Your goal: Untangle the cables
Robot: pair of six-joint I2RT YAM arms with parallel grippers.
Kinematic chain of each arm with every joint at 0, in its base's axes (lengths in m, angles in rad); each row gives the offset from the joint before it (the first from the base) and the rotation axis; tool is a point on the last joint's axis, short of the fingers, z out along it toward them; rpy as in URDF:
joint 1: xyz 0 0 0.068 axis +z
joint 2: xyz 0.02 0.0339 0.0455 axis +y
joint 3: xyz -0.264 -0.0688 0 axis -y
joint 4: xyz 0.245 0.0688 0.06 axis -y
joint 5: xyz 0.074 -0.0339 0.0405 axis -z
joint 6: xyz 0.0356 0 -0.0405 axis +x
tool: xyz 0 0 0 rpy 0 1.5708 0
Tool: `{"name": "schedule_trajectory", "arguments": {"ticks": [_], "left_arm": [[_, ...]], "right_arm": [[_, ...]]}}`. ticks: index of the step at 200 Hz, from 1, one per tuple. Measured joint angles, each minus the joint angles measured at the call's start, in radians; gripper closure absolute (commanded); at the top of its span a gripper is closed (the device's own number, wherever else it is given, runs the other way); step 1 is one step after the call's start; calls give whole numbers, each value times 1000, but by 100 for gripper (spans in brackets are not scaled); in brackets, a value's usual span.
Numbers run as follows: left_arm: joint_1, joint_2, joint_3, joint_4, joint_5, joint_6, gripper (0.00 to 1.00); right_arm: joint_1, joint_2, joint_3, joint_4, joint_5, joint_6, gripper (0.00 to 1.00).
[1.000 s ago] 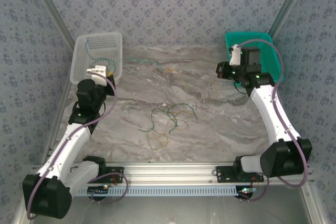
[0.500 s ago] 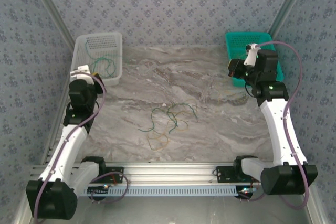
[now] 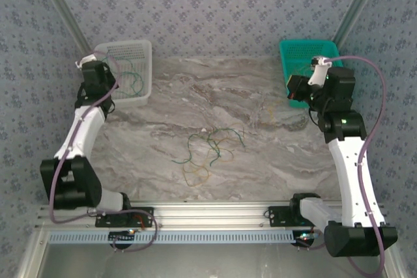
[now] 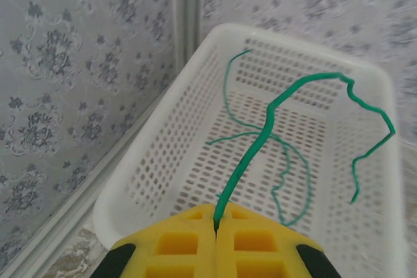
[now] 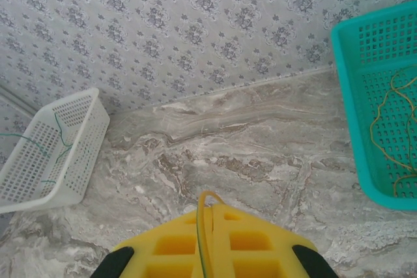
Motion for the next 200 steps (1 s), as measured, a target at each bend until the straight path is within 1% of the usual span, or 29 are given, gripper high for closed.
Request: {"name": "schedule_trajectory", "arguments": {"ticks": [16,32,75,81,97,101,118,127,136,152,175,188,200], "left_arm": [[38,89,60,-20,23,-17,100],[58,166,124,-40,44,-33,100],[72,326,243,-59,94,-62,100],[72,347,256,-59,97,-66,96],[72,399,288,-61,104,-75,91],[72,410,294,-62,107,-77,89],[71,460,315,-58,118,-92,67],[72,480,323,-59,127,-109,59],[72,499,329,-58,138,-111,54],[72,515,330,-61,161,-124,48],[71,497,319,-41,179,-140,46],[69,448,269,-23,183,-146,45],[62,372,206,-18,182,-147,45]], "right_arm": [[0,-10,3,-6,4,-8,100],[0,-15,6,-8,5,-12,100],[2,-19,7,-9,5,-15,100],[4,-19,7,-9,5,-15,100],[6,-19,7,-9,5,-15,100],[7,-19,7,-9,5,-15,100],[8,-19,7,-9,6,-15,100],[10,-19,7,-9,6,-15,100],[11,-19,7,-9,6,-15,100],[15,-18,7,-9,7,-15,100],[21,-6,7,-8,12,-15,100],[23,6,7,-8,18,-14,100],[23,15,7,-6,25,-10,100]]}}
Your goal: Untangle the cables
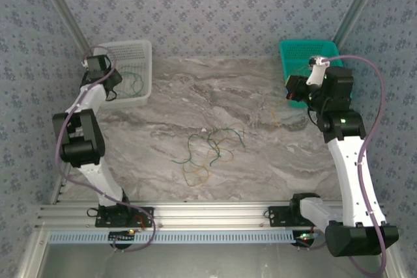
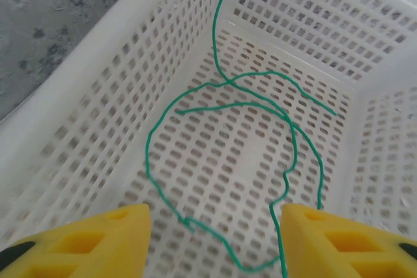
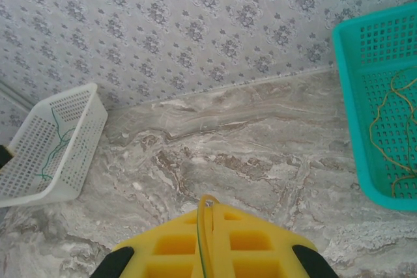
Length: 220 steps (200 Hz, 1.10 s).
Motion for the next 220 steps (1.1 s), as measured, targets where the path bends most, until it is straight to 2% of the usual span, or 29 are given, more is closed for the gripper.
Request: {"name": "schedule_trajectory", "arguments": {"ticks": [16,29,37,53,76,88,94,114,146,182,202,220], "left_arm": [[-24,-130,-84,8,-6,0,39],[-83,-271,-164,30,-15,11,37],[-145,-360,-211,51,-22,32,36],[-329,-521,-303,129,-23,92,33],[-565,-663,-436,258,29,153,30],[-642,-706,-512,318,57,177,10],[-682,-719,-546,341,69,196,7],[-815,-716,-616,383,100,259,1],[-959,-641,-624,491,234,384,1],[-981,-488,-604,651,365,456,1],[-981,-401,-568,673,397,467,2],[-982,-381,-560,686,406,469,2]], "right_arm": [[0,3,0,5,13,7,100],[1,3,0,21,15,12,100],[3,2,-2,40,14,17,100],[18,-6,-27,100,10,24,100],[59,-32,-93,178,6,21,100],[80,-45,-136,225,3,13,100],[88,-52,-154,244,-2,8,100],[107,-76,-220,319,-30,-2,100],[169,-82,-266,423,-63,-9,100],[253,-57,-258,473,-72,-43,100],[251,-32,-225,461,-60,-62,100],[227,-3,-161,431,-40,-74,100]]}}
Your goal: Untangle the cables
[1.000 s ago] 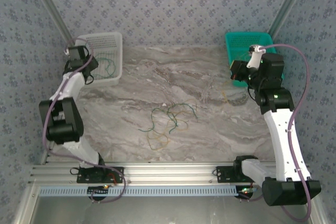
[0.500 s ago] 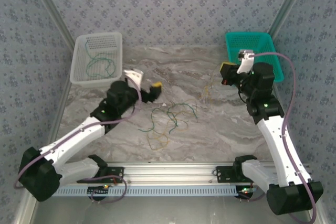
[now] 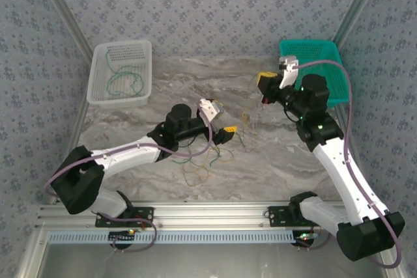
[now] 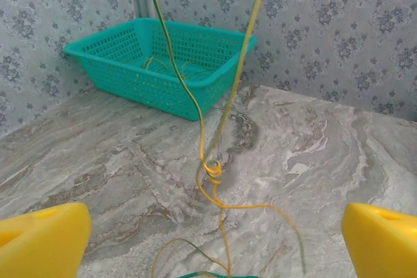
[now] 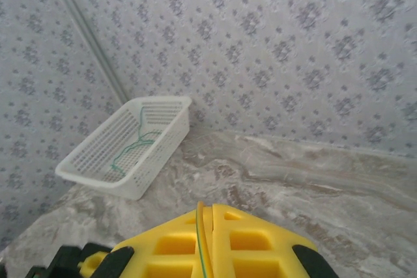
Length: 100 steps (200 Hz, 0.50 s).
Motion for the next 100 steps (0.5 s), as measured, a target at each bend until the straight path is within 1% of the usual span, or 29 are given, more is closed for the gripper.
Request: {"name": "schedule_trajectory", "arguments": {"ticks": [11,43,57,68,100], "left_arm": [[0,-3,0,18,2,0,2],[0,-61,-19,24,-15,5,2],[0,-114,-51,21,-32,7,2],[0,-164,-84,13,-51,8,2],[0,-267,-159,-4,-105,16,2]], "right_arm": [[-31,27,58,-20,10,-2,100],[-177,156,298,-63,10,16,100],[-220,244,457,-117,18,16,100],[-251,333,619,-163,31,16,100],[-341,513,950,-257,95,12,100]]}}
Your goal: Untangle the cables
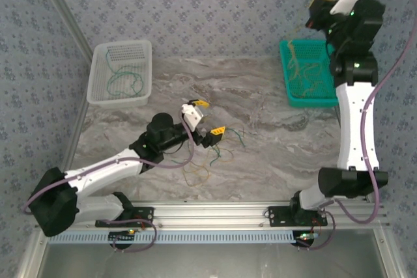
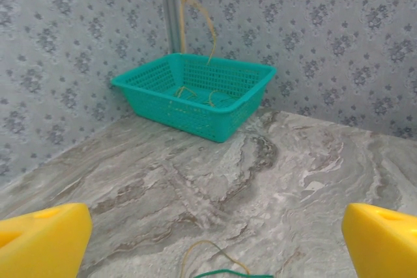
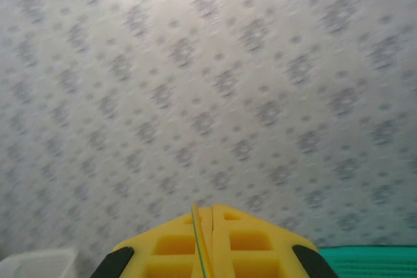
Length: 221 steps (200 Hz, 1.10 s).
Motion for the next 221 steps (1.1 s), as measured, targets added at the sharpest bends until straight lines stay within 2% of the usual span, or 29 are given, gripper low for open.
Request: {"name": "schedule_trajectory", "arguments": {"ticks": [39,65,84,120,150,183,221], "left_arm": [[0,-59,-46,-35,-51,11,2],[0,-84,-65,-47,-80,18,2],[0,-92,-77,-50,-94,18,2],[0,-93,-90,-53,-101,17,2],[0,-116,-109,-63,-116,16,2],[0,-146,-130,-70,-140,17,2],[0,-149,-131,-76,-157,18,2]], "right_arm": [[-66,232,412,-139,157,-31,100],[-74,278,441,-176,223,-58,100],[-74,258,300,-145,245,-72,100],[-66,166,-272,104,314,-76,100],[-66,178,-610,290,379,-77,100],[-119,256,-664,373,349,-32,100],[-170,322,-550,363,294,17,100]]}}
